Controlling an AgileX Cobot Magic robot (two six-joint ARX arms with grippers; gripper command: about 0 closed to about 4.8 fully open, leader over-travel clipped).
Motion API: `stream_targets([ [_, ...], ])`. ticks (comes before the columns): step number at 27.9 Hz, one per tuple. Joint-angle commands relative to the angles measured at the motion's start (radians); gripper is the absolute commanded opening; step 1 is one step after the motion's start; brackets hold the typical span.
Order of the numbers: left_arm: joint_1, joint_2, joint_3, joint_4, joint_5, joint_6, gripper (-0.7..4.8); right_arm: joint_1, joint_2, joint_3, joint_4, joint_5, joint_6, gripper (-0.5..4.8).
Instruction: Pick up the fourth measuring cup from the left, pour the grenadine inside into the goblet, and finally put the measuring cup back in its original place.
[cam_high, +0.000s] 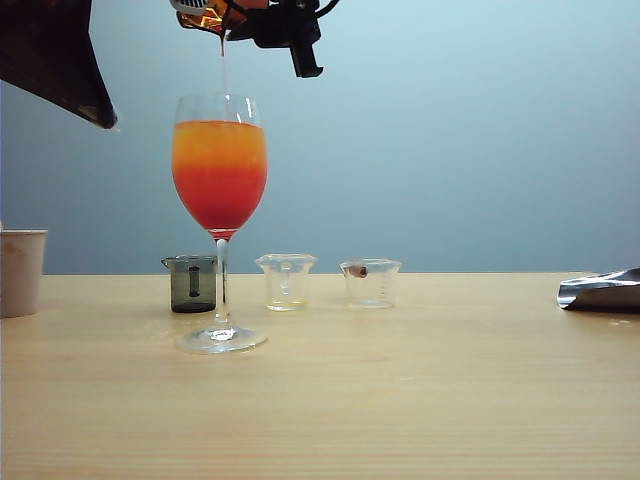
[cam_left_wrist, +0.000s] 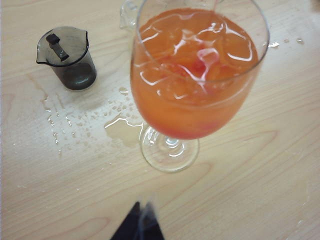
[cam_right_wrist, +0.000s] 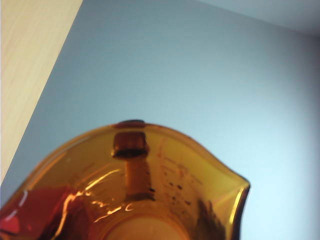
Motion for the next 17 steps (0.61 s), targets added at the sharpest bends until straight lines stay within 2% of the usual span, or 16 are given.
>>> stream_targets([
  [1, -0.002, -0.002, 0.002, 0.005, 0.0, 0.003, -0.06, 0.002, -0.006, 0.008, 0.004, -0.01, 0.003, 1.65],
  [9, -0.002, -0.002, 0.002, 0.006, -0.001, 0.006, -0.06, 0.002, -0.006, 0.008, 0.004, -0.01, 0.034, 1.65],
  [17, -0.002, -0.002, 0.002, 0.013, -0.003, 0.006, -0.05, 0.002, -0.006, 0.008, 0.005, -0.01, 0.155, 1.56],
])
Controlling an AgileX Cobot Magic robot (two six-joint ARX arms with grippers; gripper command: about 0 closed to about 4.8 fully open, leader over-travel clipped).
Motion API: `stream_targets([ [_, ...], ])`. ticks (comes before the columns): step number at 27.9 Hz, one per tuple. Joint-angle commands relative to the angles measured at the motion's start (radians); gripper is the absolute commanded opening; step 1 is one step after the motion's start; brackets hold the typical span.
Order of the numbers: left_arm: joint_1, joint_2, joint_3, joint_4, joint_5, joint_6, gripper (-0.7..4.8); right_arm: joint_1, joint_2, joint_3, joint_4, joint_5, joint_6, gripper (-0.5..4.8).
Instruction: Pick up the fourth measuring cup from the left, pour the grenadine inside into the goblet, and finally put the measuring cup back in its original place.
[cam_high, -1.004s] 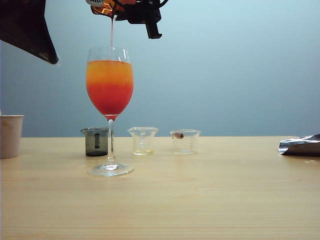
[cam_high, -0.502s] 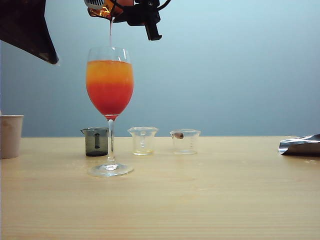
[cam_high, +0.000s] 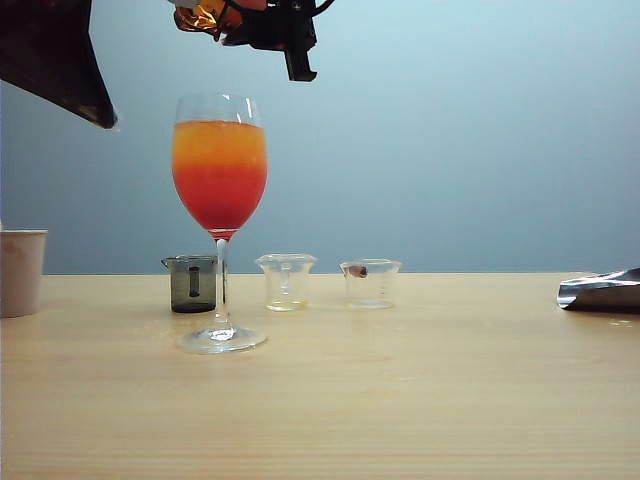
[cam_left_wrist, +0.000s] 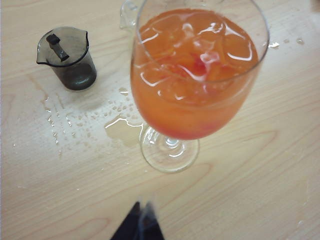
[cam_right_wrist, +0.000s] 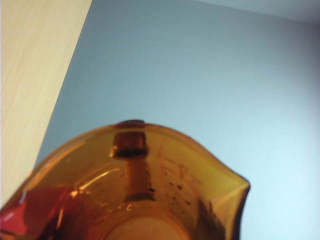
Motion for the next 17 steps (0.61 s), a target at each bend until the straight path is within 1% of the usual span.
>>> stream_targets([
  [1, -0.002, -0.002, 0.002, 0.012, -0.003, 0.005, -0.06, 0.003, -0.006, 0.008, 0.024, -0.006, 0.069, 1.56],
  [2, -0.002, -0.002, 0.002, 0.012, -0.003, 0.005, -0.06, 0.003, -0.006, 0.008, 0.024, -0.006, 0.089, 1.56],
  [6, -0.002, -0.002, 0.002, 0.012, -0.003, 0.005, -0.06, 0.003, -0.006, 0.008, 0.024, -0.006, 0.236, 1.56],
  [10, -0.002, -0.002, 0.002, 0.012, -0.003, 0.005, -0.06, 0.003, -0.006, 0.008, 0.024, -0.006, 0.422, 1.51],
  [17, -0.002, -0.002, 0.002, 0.011, -0.003, 0.005, -0.06, 0.002, -0.011, 0.008, 0.025, -0.007, 0.709, 1.42],
])
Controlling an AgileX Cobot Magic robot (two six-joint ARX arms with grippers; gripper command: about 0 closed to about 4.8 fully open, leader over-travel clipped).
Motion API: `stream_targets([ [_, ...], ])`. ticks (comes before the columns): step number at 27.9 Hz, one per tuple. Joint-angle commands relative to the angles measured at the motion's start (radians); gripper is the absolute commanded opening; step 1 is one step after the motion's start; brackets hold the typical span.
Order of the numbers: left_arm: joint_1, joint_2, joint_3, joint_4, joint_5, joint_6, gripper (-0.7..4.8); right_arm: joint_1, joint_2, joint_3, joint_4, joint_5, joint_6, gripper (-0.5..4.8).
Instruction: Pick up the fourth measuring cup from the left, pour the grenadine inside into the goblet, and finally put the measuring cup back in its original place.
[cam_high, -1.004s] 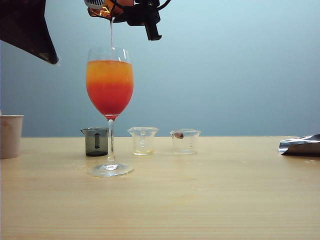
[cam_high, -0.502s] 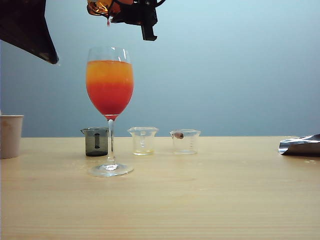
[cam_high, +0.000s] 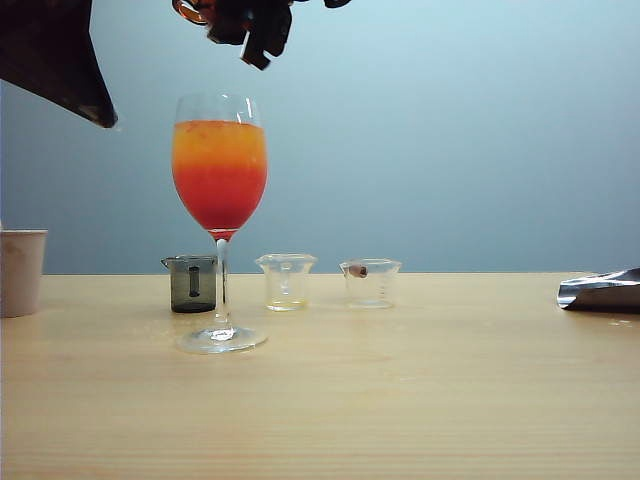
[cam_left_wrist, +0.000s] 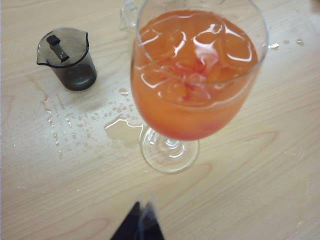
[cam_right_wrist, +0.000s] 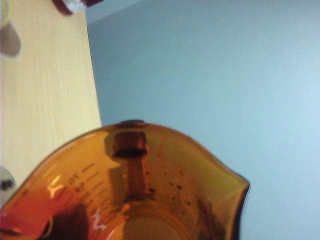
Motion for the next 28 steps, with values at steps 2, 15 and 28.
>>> stream_targets([
  [2, -0.002, -0.002, 0.002, 0.01, -0.003, 0.005, -0.06, 0.0, -0.018, 0.008, 0.024, -0.017, 0.253, 1.42],
  [15, -0.002, -0.002, 0.002, 0.014, -0.003, 0.005, -0.05, -0.077, -0.066, 0.008, -0.029, -0.134, 0.777, 1.34],
  [28, -0.002, -0.002, 0.002, 0.042, 0.001, 0.004, -0.06, -0.24, -0.212, -0.023, -0.077, -0.356, 1.23, 1.35],
])
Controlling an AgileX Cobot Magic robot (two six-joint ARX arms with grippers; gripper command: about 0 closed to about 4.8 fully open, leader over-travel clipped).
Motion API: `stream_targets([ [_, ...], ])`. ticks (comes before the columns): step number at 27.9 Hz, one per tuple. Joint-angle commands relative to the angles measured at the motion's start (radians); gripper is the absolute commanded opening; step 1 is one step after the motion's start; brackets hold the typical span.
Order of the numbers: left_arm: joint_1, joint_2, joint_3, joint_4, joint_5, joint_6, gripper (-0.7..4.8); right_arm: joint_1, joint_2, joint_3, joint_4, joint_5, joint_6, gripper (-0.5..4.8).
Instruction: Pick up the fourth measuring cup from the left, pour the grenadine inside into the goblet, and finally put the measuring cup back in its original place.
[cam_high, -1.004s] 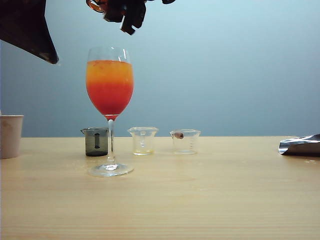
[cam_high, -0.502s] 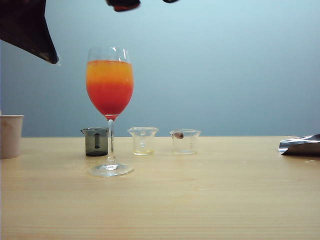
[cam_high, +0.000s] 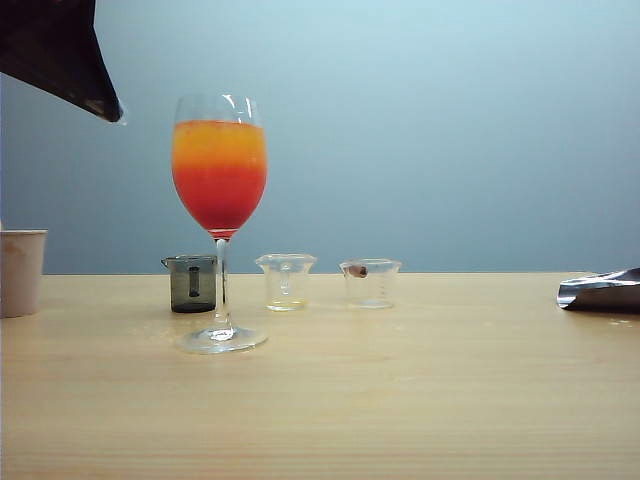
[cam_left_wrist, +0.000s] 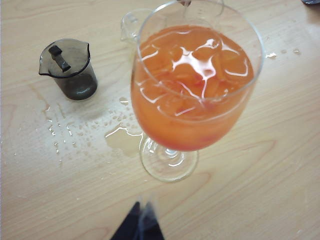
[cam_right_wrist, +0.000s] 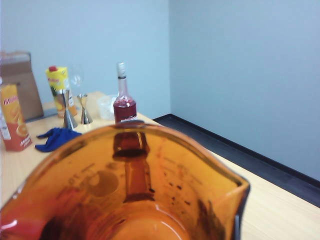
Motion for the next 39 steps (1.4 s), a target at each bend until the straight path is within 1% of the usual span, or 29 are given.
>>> stream_targets([
  [1, -0.002, -0.002, 0.002, 0.014, 0.001, 0.004, -0.06, -0.039, -0.047, -0.03, 0.017, 0.0, 0.017, 1.35],
  [7, -0.002, -0.002, 0.004, 0.02, 0.001, 0.005, -0.06, -0.124, -0.13, -0.143, 0.014, 0.057, 0.012, 1.35],
  [9, -0.002, -0.002, 0.005, 0.024, 0.001, 0.005, -0.05, -0.151, -0.157, -0.193, 0.014, 0.097, -0.003, 1.35],
  [10, -0.002, -0.002, 0.005, 0.031, 0.001, 0.005, -0.06, -0.172, -0.175, -0.236, 0.014, 0.145, -0.034, 1.34],
  [13, -0.002, -0.002, 0.005, 0.061, 0.008, 0.004, -0.06, -0.193, -0.186, -0.294, 0.014, 0.228, -0.086, 1.34],
  [14, -0.002, -0.002, 0.005, 0.092, 0.01, 0.0, -0.06, -0.21, -0.179, -0.324, 0.016, 0.263, -0.105, 1.34],
  [17, -0.002, -0.002, 0.008, 0.15, 0.037, 0.0, -0.06, -0.237, -0.142, -0.378, 0.063, 0.282, -0.111, 1.34],
  [19, -0.002, -0.002, 0.008, 0.181, 0.06, 0.0, -0.06, -0.249, -0.119, -0.408, 0.119, 0.284, -0.111, 1.34],
  [22, -0.003, -0.002, 0.01, 0.22, 0.092, 0.0, -0.05, -0.269, -0.058, -0.461, 0.272, 0.286, -0.111, 1.34],
  [24, -0.003, -0.002, 0.01, 0.237, 0.095, 0.001, -0.05, -0.287, -0.003, -0.486, 0.367, 0.291, -0.111, 1.34],
  [29, -0.003, -0.002, 0.012, 0.246, 0.105, 0.008, -0.06, -0.315, 0.146, -0.492, 0.497, 0.316, -0.11, 1.34],
  [32, -0.003, -0.002, 0.013, 0.254, 0.143, 0.007, -0.05, -0.322, 0.243, -0.492, 0.605, 0.353, -0.109, 1.34],
  [34, -0.004, -0.002, 0.013, 0.264, 0.141, 0.006, -0.06, -0.325, 0.307, -0.491, 0.685, 0.362, -0.106, 1.34],
  [35, -0.004, -0.002, 0.013, 0.271, 0.139, 0.008, -0.06, -0.329, 0.369, -0.49, 0.766, 0.369, -0.071, 1.34],
  [36, -0.004, -0.002, 0.013, 0.279, 0.14, 0.008, -0.06, -0.33, 0.415, -0.487, 0.811, 0.382, -0.038, 1.34],
  [38, -0.004, -0.002, 0.013, 0.286, 0.145, 0.008, -0.06, -0.332, 0.468, -0.484, 0.853, 0.397, -0.012, 1.34],
  [39, -0.004, -0.002, 0.013, 0.288, 0.163, 0.008, -0.06, -0.332, 0.494, -0.484, 0.878, 0.404, -0.008, 1.34],
])
